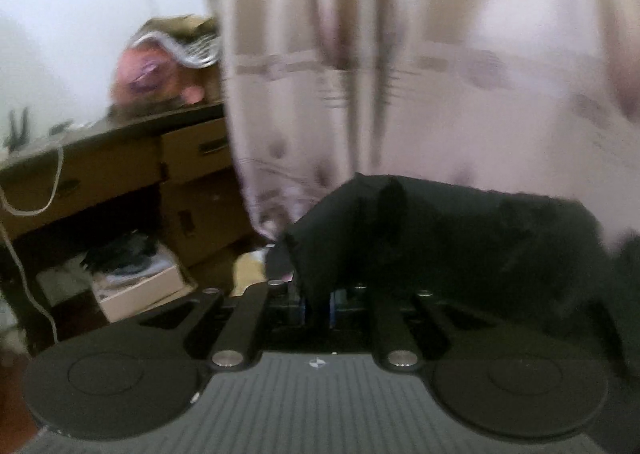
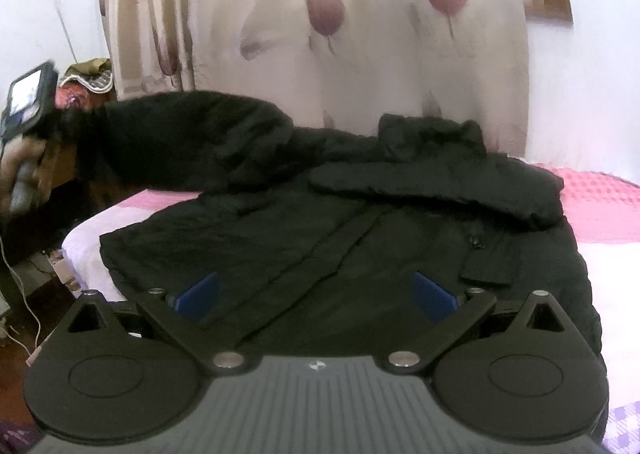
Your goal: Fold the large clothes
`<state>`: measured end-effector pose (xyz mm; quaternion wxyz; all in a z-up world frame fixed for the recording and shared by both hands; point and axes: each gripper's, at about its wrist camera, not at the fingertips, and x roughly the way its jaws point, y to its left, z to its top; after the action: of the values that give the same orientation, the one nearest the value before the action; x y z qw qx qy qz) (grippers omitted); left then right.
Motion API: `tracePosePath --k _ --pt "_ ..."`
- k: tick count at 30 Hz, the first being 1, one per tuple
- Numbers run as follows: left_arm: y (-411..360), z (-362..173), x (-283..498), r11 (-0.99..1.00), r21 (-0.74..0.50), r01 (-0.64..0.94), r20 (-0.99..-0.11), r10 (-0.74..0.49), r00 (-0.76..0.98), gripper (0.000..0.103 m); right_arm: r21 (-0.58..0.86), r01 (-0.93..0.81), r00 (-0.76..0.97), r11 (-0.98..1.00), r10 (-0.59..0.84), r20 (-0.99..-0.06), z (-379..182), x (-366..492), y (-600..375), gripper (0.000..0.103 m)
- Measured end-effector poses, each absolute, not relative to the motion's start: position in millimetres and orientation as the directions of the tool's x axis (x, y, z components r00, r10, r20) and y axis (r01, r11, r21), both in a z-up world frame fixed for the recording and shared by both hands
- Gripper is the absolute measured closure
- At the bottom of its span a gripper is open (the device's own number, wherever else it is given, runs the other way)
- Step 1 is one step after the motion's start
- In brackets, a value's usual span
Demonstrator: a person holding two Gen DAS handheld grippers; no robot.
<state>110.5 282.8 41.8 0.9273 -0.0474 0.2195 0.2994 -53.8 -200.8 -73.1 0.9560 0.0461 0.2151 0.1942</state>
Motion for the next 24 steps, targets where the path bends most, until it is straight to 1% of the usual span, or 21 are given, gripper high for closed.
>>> tracePosePath --k 3,6,7,10,12,14,16,18,19,20,22,24 --pt "316.1 42.3 163.8 0.775 0.036 -0.631 -0.484 0.566 0.668 0.089 0.166 -0.339 0.824 0.926 0.378 -0.423 -78.8 -45.2 -197.6 0.000" --pt "330.2 26.6 211.8 0.741 0.084 -0.666 -0.504 0.609 0.613 0.089 0.158 -0.329 0.812 0.931 0.364 -0.456 -84.8 -33.9 -194.1 0.000" --pt "333.5 19.4 223.7 0.733 0.088 -0.674 -0.503 0.617 0.605 0.088 0.155 -0.326 0.808 0.933 0.360 -0.467 -85.8 -29.0 -192.8 0.000" --pt "342.4 -1.0 246.8 0.703 0.092 -0.705 -0.477 0.653 0.588 0.081 0.131 -0.335 0.802 0.933 0.355 -0.480 -81.8 -17.5 -187.9 0.000" --pt "351.1 -13.7 256.2 0.695 0.096 -0.713 -0.476 0.661 0.580 0.061 0.099 -0.349 0.802 0.932 0.352 -0.482 -75.9 -13.5 -183.5 0.000" --pt "352.9 -20.5 255.9 0.674 0.105 -0.731 -0.447 0.689 0.571 0.020 0.057 -0.368 0.808 0.928 0.350 -0.473 -68.4 -3.9 -178.1 0.000" --pt "346.6 -21.1 244.2 0.684 0.083 -0.724 -0.400 0.689 0.605 0.008 0.011 -0.387 0.824 0.922 0.351 -0.445 -58.9 10.2 -172.2 0.000" --pt "334.5 -21.1 234.2 0.725 0.072 -0.685 -0.382 0.654 0.653 0.007 -0.030 -0.401 0.837 0.916 0.352 -0.419 -52.1 26.4 -165.4 0.000" --pt "327.6 -20.5 228.9 0.757 0.064 -0.650 -0.399 0.616 0.679 0.007 -0.052 -0.409 0.841 0.911 0.354 -0.409 -49.3 36.5 -160.8 0.000" --pt "321.6 -20.5 224.1 0.791 0.043 -0.611 -0.428 0.567 0.704 0.007 -0.081 -0.428 0.843 0.900 0.365 -0.396 -46.8 53.3 -152.7 0.000" --pt "309.7 -24.2 213.6 0.849 -0.049 -0.526 -0.490 0.438 0.753 0.007 -0.117 -0.446 0.842 0.887 0.372 -0.390 -48.3 77.5 -139.0 0.000" --pt "293.6 -34.7 207.8 0.893 -0.108 -0.438 -0.541 0.316 0.779 0.007 -0.190 -0.441 0.850 0.877 0.340 -0.402 -53.1 111.3 -116.1 0.000"
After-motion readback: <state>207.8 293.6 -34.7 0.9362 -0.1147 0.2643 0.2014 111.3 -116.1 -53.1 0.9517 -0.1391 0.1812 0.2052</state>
